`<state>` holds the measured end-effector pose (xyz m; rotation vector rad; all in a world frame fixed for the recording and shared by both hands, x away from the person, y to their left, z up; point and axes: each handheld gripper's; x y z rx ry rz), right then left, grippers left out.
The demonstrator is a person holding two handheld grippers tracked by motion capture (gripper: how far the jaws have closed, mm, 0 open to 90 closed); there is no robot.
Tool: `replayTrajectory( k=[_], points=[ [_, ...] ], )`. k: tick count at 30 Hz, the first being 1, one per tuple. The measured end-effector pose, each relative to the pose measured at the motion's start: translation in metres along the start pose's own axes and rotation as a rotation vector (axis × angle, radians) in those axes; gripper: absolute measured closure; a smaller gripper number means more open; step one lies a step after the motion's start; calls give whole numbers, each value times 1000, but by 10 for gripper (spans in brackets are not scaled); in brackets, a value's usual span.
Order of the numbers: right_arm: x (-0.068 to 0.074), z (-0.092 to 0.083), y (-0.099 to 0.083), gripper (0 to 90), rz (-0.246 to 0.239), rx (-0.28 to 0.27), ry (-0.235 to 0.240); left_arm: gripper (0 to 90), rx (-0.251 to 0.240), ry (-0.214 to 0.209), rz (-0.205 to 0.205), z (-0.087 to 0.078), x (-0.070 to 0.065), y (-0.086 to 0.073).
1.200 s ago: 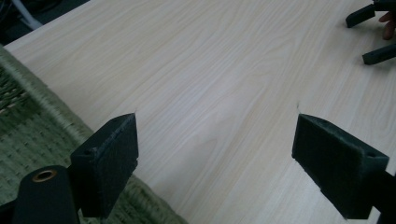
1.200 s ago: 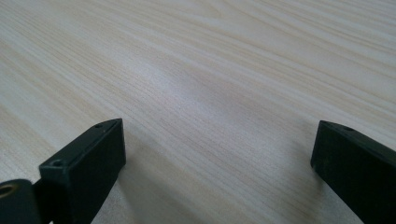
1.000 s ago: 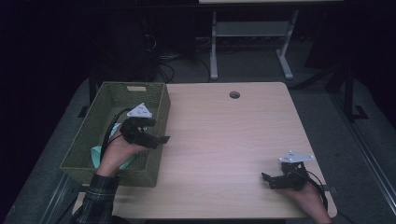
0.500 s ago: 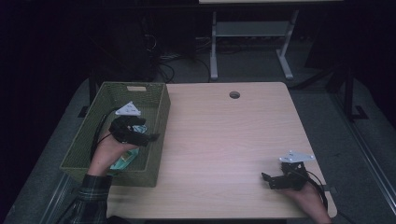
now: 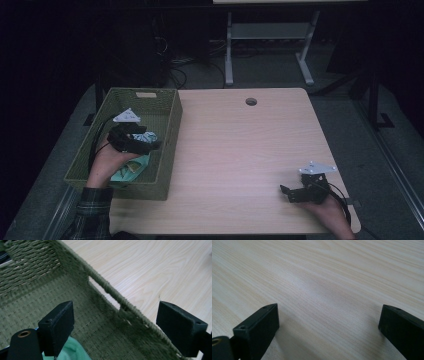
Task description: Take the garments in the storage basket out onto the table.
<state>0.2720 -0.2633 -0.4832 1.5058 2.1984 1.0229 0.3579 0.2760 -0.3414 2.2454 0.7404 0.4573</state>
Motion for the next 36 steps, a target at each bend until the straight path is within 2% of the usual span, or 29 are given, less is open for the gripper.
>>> replayTrajectory(
  k=[5,7,13,15,20,24,36],
  points=[
    [0,0,0,26,0,0,0,143,12,25,-10,-4,7,-6],
    [0,0,0,26,0,0,0,143,15,32,-26,-5,9,-9],
    [0,0,0,26,-2,1,0,143,22,49,-31,-9,17,-16],
    [0,0,0,26,-3,1,0,143,23,55,-48,-8,18,-18],
    [0,0,0,26,-3,1,0,143,35,72,-41,-8,23,-23],
    [0,0,0,26,-4,1,0,143,65,94,-33,-7,27,-28],
    [0,0,0,26,0,0,0,157,119,97,-48,4,35,-43]
  ],
)
Point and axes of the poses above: each handheld gripper's, and its own axes: z roughly forward along the jaws, y roughly out of its top, x roughly to its left, and after that the axes turned 10 degrees about z, right-handed
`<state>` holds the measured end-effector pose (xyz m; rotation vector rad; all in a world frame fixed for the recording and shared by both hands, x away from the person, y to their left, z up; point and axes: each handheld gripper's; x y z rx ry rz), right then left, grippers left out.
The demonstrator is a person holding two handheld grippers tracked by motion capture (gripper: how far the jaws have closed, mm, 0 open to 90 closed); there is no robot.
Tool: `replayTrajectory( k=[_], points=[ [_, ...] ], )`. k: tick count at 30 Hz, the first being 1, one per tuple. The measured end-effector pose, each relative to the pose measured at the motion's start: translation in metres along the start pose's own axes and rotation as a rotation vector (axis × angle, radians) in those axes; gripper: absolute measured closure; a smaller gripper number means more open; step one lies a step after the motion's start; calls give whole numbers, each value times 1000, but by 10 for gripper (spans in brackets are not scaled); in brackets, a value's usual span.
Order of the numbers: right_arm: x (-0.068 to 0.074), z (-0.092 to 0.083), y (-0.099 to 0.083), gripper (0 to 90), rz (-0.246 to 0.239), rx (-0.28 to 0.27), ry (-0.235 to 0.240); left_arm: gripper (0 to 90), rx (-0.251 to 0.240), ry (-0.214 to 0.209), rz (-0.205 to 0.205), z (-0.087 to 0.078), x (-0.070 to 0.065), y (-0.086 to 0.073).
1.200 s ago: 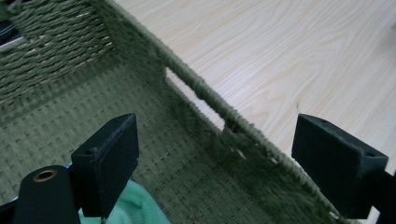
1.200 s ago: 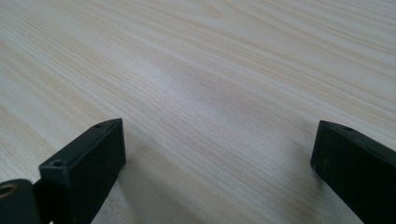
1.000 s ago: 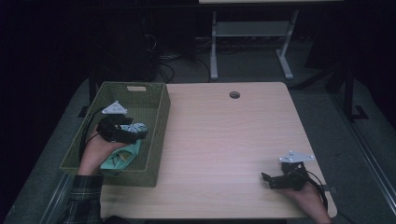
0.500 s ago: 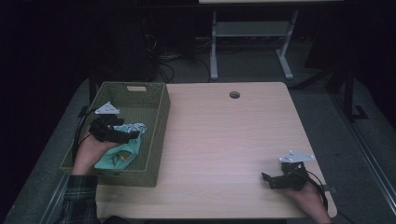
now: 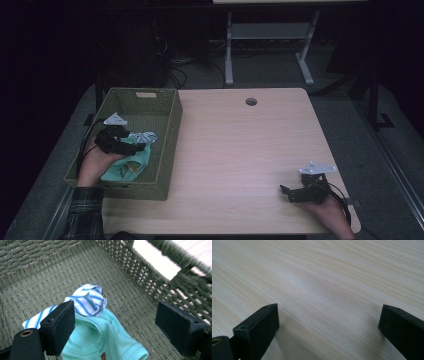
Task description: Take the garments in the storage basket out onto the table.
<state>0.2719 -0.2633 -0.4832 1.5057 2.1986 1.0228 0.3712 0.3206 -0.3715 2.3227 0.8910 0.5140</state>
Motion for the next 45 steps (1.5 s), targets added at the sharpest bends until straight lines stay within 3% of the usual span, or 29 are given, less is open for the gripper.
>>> replayTrajectory(
  k=[6,14,23,29,34,37,45],
  points=[
    [0,0,0,26,-1,0,0,181,32,5,-1,6,3,-7],
    [0,0,0,26,0,-1,0,228,113,-2,-8,20,2,-18],
    [0,0,0,26,0,-1,0,352,178,-50,-30,31,2,-22],
    [0,0,0,26,-1,-1,0,523,217,-79,-54,34,3,-23],
    [0,0,0,26,0,0,0,755,247,-92,-70,35,4,-23],
    [0,0,0,26,-1,0,0,854,247,-100,-87,34,5,-22],
    [0,0,0,26,-1,0,0,869,162,-88,-105,21,8,-18]
  ],
)
Point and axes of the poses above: each handheld gripper's, and its own axes: z roughly forward along the jaws, y roughly out of its top, x roughly to its left, and after that the axes turned 10 degrees about z, right-handed
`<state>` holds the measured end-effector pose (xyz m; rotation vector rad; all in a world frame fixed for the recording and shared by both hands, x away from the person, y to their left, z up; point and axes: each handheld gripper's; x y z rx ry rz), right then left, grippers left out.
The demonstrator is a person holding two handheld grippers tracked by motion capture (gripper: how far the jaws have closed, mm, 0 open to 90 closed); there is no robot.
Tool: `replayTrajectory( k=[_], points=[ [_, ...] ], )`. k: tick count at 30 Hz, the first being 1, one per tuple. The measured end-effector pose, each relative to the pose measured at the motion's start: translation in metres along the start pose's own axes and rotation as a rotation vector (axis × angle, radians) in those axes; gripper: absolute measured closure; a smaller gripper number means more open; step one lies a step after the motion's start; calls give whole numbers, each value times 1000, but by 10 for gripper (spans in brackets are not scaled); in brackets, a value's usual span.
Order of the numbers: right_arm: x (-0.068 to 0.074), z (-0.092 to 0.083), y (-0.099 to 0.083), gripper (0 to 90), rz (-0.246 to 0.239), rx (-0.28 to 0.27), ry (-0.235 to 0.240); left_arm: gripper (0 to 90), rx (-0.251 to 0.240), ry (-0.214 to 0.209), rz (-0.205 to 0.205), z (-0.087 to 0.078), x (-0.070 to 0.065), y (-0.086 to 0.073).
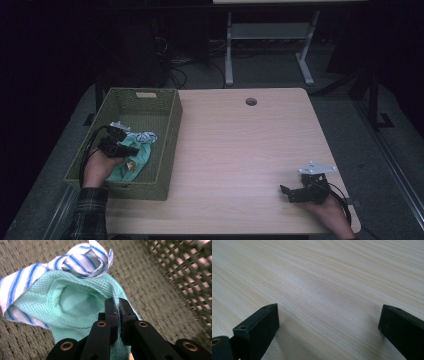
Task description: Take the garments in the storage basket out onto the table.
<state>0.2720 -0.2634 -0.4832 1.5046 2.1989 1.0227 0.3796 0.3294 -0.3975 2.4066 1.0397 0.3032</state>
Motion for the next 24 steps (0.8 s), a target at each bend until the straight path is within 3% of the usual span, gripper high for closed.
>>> replayTrajectory(
  k=[14,21,24],
  points=[
    [0,0,0,26,-1,0,0,870,-170,-83,6,-33,-3,18],
    [0,0,0,26,-1,0,0,870,-226,-100,34,-48,-13,30],
    [0,0,0,26,-1,0,0,871,-245,-85,43,-55,-18,35]
  ],
)
Point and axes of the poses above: each handheld gripper's, and its own axes: z roughly forward along the jaws, y roughly out of its top, x roughly to its left, and after that the axes turned 10 degrees about z, right-handed
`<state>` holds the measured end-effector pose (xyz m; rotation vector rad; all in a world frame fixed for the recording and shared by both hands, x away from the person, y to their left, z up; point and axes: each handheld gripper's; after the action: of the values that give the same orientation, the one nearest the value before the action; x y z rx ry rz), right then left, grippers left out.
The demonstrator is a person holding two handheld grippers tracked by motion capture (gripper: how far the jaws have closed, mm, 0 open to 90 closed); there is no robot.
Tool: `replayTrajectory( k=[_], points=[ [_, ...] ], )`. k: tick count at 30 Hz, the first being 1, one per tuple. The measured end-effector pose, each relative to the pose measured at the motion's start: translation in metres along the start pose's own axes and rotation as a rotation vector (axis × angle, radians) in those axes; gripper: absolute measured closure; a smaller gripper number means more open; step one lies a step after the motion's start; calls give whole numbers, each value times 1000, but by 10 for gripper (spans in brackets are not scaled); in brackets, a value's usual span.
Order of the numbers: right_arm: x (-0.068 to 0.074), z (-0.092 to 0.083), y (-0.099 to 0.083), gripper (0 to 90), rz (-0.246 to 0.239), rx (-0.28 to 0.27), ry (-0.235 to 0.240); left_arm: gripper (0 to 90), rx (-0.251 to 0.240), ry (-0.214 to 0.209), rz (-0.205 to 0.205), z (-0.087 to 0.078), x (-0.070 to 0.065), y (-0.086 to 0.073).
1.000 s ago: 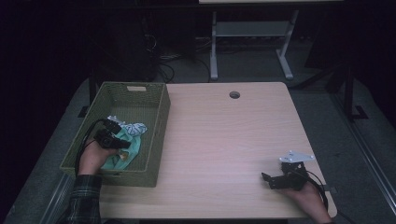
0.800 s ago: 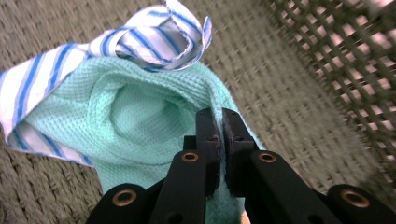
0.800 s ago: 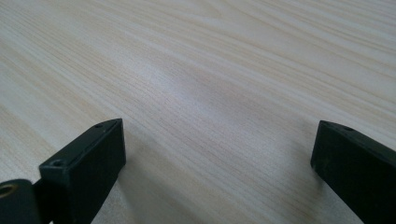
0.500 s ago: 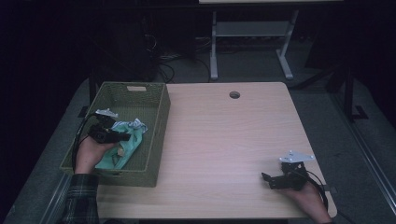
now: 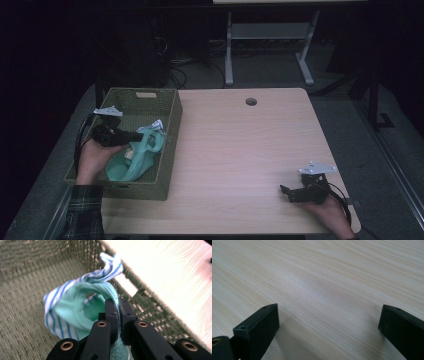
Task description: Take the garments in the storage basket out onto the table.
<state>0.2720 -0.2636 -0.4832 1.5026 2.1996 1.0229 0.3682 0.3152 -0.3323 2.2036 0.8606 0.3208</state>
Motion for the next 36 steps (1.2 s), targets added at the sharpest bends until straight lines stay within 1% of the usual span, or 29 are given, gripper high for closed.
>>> replayTrajectory(
  k=[5,6,8,13,17,19,22,28,31,36],
  points=[
    [0,0,0,26,0,0,0,871,-29,6,15,-7,-4,10],
    [0,0,0,26,0,0,0,871,-30,4,24,-9,-4,12],
    [0,0,0,26,0,0,0,871,-50,5,21,-13,-5,15],
    [0,0,0,26,0,0,0,872,-87,11,28,-24,-5,23],
    [0,0,0,26,0,0,0,872,-124,-1,35,-32,-7,32],
    [0,0,0,26,0,0,0,872,-129,1,44,-35,-8,37],
    [0,0,0,26,1,0,0,871,-149,-14,49,-38,-10,44],
    [0,0,0,26,2,0,0,872,-175,-29,63,-43,-16,57],
    [0,0,0,26,2,-1,0,872,-189,-31,70,-46,-18,64],
    [0,0,0,26,2,0,0,872,-203,-28,91,-52,-23,75]
  ],
)
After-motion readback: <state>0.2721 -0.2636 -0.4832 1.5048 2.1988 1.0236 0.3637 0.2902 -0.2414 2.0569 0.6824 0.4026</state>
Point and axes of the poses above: each handheld gripper's, and its own axes: z roughly forward along the jaws, y roughly out of its top, x roughly to its left, and after that the axes turned 10 degrees about z, right-handed
